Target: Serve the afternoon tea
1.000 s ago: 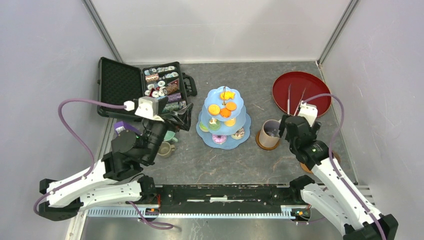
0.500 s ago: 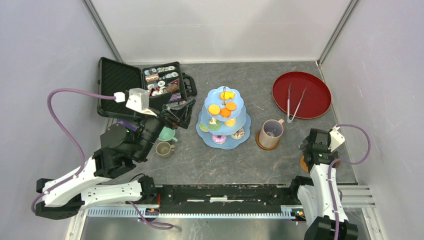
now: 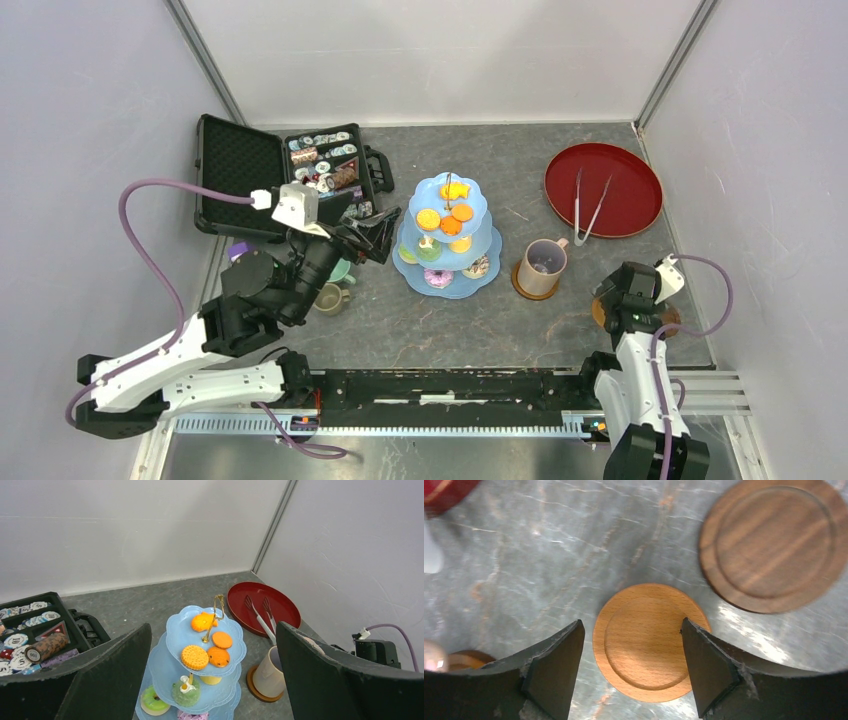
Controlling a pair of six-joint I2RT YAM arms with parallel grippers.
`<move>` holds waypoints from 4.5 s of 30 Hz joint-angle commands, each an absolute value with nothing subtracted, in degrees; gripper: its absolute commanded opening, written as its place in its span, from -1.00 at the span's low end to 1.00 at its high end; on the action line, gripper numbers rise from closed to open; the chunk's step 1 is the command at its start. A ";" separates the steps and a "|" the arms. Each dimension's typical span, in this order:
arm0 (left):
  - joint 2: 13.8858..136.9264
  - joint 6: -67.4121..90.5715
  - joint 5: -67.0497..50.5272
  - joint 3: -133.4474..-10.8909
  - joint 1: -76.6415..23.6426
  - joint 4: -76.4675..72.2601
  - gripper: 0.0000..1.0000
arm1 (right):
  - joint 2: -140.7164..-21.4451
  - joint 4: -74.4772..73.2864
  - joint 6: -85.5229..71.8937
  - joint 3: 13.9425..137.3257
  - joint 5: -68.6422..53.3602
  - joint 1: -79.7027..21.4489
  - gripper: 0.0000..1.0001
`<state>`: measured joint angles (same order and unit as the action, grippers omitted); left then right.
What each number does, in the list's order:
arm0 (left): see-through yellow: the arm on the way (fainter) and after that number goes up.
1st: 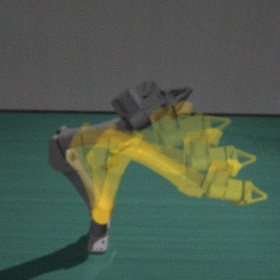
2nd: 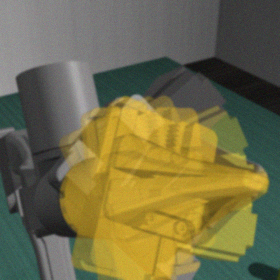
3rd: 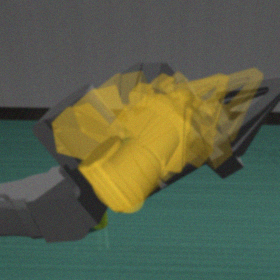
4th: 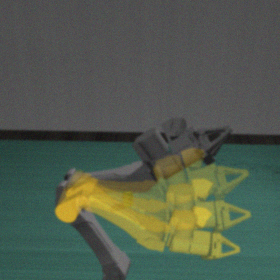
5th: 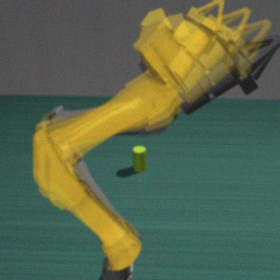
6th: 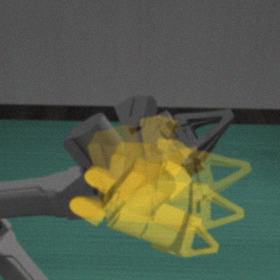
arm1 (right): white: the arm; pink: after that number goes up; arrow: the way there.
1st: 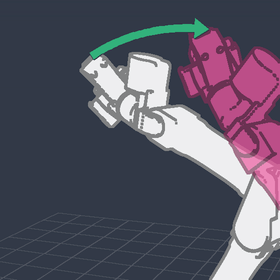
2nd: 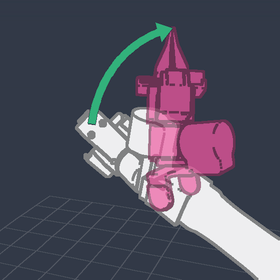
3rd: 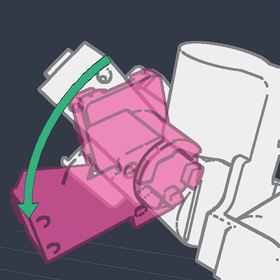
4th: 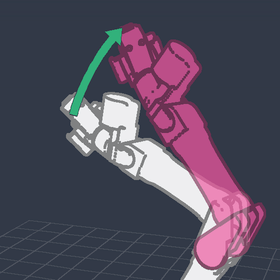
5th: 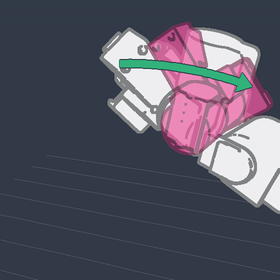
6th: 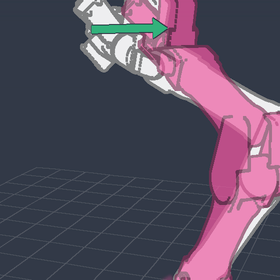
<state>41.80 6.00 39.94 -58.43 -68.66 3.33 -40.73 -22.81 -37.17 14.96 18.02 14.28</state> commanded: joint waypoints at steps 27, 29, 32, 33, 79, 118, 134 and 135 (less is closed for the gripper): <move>36.87 -4.17 43.24 -49.66 -69.54 -7.38 1.00 | -56.29 12.32 -44.37 5.45 -6.69 14.20 -0.04; 37.13 -4.24 43.33 -49.74 -69.58 -7.38 1.00 | -57.65 14.69 -44.63 5.42 -7.08 14.16 -0.02; 37.52 -4.22 43.33 -49.83 -69.59 -7.36 1.00 | -60.65 17.86 -45.13 5.83 -8.31 14.16 -0.01; 37.54 -4.30 43.32 -49.84 -69.53 -7.38 1.00 | -61.38 18.48 -45.10 6.03 -8.60 14.15 -0.01; 37.24 -4.73 44.77 -52.98 -69.28 -5.71 1.00 | -40.16 -0.44 -18.50 37.83 -7.35 -42.47 0.82; 30.48 -9.36 52.74 -46.33 -69.09 -15.38 1.00 | -118.28 16.36 -7.45 77.62 14.41 -67.71 0.16; 30.27 -8.80 51.97 -46.23 -69.15 -15.02 1.00 | -125.36 12.71 -6.59 85.69 14.58 -67.06 0.02; 30.25 -8.82 51.90 -46.25 -69.15 -14.95 1.00 | -125.62 12.64 -6.46 85.97 14.60 -67.07 0.01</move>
